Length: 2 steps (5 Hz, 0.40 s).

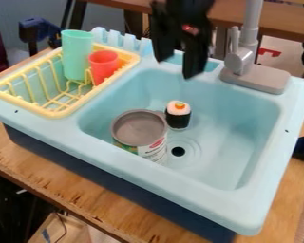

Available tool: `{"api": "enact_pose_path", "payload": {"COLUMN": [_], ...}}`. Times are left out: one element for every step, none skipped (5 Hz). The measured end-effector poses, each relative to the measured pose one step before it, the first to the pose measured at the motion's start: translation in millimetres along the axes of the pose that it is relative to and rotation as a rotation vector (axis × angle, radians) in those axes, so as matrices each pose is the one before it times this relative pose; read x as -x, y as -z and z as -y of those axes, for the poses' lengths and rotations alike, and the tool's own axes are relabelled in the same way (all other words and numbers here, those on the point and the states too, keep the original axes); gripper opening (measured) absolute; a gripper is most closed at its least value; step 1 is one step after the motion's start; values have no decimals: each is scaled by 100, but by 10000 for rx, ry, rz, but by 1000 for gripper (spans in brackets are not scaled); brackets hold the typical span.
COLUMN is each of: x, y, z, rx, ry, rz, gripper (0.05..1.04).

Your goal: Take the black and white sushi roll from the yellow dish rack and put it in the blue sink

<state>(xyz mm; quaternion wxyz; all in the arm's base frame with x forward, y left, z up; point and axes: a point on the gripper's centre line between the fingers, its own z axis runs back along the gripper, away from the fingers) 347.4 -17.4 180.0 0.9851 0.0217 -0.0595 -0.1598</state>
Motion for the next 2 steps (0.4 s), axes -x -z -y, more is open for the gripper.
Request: {"api": "enact_pose_path", "payload": {"x": [2704, 3523], "y": [-2135, -1972], "z": [-66, 879], "rx": [-103, 310], "ry": [-853, -382], "rz": [-452, -479], "gripper": [1001, 1001]}}
